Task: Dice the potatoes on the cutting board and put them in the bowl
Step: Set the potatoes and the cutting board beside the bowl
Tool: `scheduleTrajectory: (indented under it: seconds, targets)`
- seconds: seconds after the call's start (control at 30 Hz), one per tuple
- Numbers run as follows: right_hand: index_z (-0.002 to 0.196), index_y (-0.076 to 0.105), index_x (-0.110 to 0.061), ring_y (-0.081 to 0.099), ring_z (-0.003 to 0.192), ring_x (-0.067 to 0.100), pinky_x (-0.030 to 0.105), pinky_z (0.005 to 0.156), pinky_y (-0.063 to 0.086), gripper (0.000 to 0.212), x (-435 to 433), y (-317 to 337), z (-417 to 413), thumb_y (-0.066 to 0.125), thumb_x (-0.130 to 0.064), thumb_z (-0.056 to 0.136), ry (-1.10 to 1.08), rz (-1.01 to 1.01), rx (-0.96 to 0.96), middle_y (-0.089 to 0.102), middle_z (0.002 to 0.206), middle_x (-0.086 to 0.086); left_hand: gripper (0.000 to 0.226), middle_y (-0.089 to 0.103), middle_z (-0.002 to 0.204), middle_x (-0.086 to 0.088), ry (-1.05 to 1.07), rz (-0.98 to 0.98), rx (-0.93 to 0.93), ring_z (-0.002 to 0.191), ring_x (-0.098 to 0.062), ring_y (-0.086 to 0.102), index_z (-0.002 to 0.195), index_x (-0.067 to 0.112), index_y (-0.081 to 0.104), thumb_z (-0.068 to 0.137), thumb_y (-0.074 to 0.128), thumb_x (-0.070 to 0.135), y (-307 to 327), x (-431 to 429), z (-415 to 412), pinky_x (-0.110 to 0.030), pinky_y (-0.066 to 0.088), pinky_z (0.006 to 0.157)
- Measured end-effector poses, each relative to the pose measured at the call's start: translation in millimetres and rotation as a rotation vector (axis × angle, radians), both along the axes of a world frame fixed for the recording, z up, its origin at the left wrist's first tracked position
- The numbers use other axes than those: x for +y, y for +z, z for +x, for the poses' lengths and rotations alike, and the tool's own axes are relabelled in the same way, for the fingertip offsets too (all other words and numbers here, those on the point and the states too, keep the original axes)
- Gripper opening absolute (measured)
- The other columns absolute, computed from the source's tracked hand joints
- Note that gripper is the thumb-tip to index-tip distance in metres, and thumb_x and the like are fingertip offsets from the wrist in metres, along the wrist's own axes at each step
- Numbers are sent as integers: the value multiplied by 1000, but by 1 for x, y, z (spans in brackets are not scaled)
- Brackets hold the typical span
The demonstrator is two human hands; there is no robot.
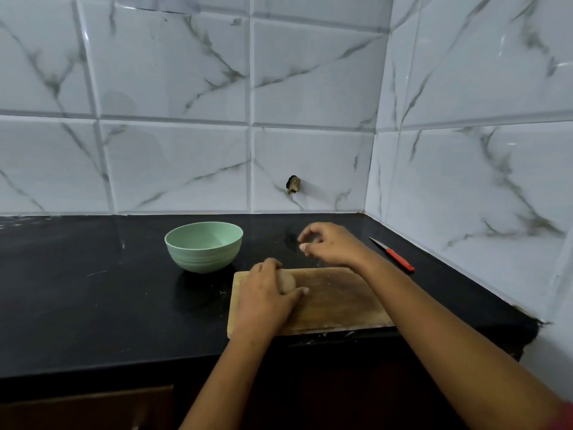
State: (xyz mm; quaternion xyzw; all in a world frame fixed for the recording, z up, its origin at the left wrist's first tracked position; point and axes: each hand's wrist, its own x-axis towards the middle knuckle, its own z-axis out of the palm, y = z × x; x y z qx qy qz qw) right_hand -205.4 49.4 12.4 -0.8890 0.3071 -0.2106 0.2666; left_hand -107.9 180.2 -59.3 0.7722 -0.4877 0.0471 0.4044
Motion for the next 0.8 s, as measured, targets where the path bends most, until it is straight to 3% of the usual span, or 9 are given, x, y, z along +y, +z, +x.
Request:
scheduleTrajectory:
  seconds: [0.1, 0.2, 0.33, 0.43, 0.5, 0.63, 0.8]
  targets:
    - [129, 55, -29, 61, 102, 13, 26, 84, 47, 37, -7, 5, 40, 61, -21, 93, 150, 0, 83, 66, 106, -2, 60, 50, 115, 8, 36, 30, 63, 113, -15, 45, 118, 27, 47, 71, 72, 55, 1, 6, 10, -28, 38, 91]
    - [143, 40, -35, 59, 107, 15, 27, 89, 46, 56, -10, 1, 79, 61, -18, 93, 232, -49, 179, 64, 113, 2, 68, 50, 124, 10, -32, 76, 71, 117, -12, 43, 128, 30, 47, 71, 71, 58, 2, 11, 12, -29, 39, 98]
    - [143, 40, -35, 53, 119, 20, 32, 99, 42, 56, -13, -13, 114, 63, -22, 93, 259, -137, 230, 47, 143, 4, 69, 45, 132, 8, -160, 86, 132, 123, -10, 41, 139, 30, 41, 78, 72, 42, 7, 20, 17, -27, 34, 104]
    - [121, 58, -28, 58, 109, 19, 38, 98, 47, 32, -21, -22, 124, 65, -20, 90, 239, -150, 144, 60, 125, 5, 66, 45, 133, 7, -259, 104, 217, 117, -7, 43, 140, 31, 40, 81, 71, 33, 11, 28, 29, -23, 36, 99]
    - [110, 60, -24, 61, 103, 18, 39, 96, 49, 22, -24, -26, 123, 65, -18, 90, 255, -180, 117, 65, 113, 3, 66, 47, 132, 6, -298, 110, 257, 114, -5, 45, 140, 32, 42, 81, 71, 31, 11, 30, 32, -20, 38, 96]
    - [112, 59, -16, 63, 97, 20, 39, 89, 51, 21, -31, -27, 104, 63, -18, 91, 212, -248, -18, 67, 107, 8, 64, 50, 131, 9, -257, 37, 187, 115, -2, 47, 140, 28, 44, 82, 71, 33, 6, 29, 26, -19, 39, 101]
    - [118, 52, -17, 62, 93, 25, 39, 83, 52, 24, -51, -36, 63, 57, -25, 96, 34, -296, -28, 65, 108, 12, 64, 48, 137, 12, -181, 12, 120, 122, -6, 47, 141, 33, 41, 83, 66, 44, 1, 24, 18, -29, 41, 104]
